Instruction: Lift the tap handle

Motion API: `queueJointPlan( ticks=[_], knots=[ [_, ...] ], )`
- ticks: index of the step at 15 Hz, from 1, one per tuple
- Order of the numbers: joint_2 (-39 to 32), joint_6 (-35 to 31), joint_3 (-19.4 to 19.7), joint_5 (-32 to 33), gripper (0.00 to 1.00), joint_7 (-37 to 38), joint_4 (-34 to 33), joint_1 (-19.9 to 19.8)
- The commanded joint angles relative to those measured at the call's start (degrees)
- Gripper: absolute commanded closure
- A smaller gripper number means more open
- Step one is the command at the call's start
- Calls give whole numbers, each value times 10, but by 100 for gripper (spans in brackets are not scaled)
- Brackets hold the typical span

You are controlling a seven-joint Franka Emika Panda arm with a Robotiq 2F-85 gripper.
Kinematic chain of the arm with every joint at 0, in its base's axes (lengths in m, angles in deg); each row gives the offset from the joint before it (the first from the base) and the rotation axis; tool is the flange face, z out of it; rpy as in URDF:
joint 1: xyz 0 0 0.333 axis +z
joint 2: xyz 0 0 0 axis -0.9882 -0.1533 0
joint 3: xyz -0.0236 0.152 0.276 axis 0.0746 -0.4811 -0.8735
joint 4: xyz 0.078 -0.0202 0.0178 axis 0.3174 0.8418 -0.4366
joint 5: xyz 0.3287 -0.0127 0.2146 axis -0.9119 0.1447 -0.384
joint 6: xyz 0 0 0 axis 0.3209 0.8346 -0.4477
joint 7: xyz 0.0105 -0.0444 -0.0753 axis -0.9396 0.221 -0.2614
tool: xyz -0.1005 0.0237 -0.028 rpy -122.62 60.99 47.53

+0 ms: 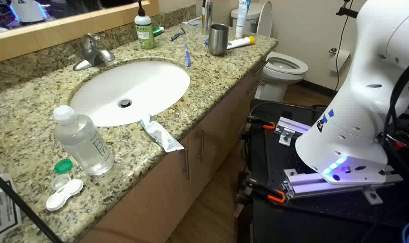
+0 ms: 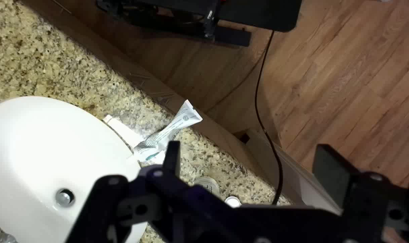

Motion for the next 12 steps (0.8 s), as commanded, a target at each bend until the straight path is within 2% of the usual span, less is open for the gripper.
queueJointPlan(
  ticks=[1, 4, 5, 6, 7, 10, 11, 12],
  knots=[
    [-1, 1, 3, 1, 0, 1, -1, 4],
    [-29, -24, -7, 19, 0, 40, -22, 0],
    [-37, -34, -10, 12, 0, 55, -33, 3],
    [-43, -54, -9, -27, 0, 52, -44, 11],
    [-16, -38, -2, -4, 0, 37, -12, 5],
    [-20, -41, -3, -6, 0, 38, -17, 8],
    [-38, -36, -2, 3, 0, 46, -25, 4],
    [-57, -62, 7, 33, 0, 80, -23, -17]
  ],
)
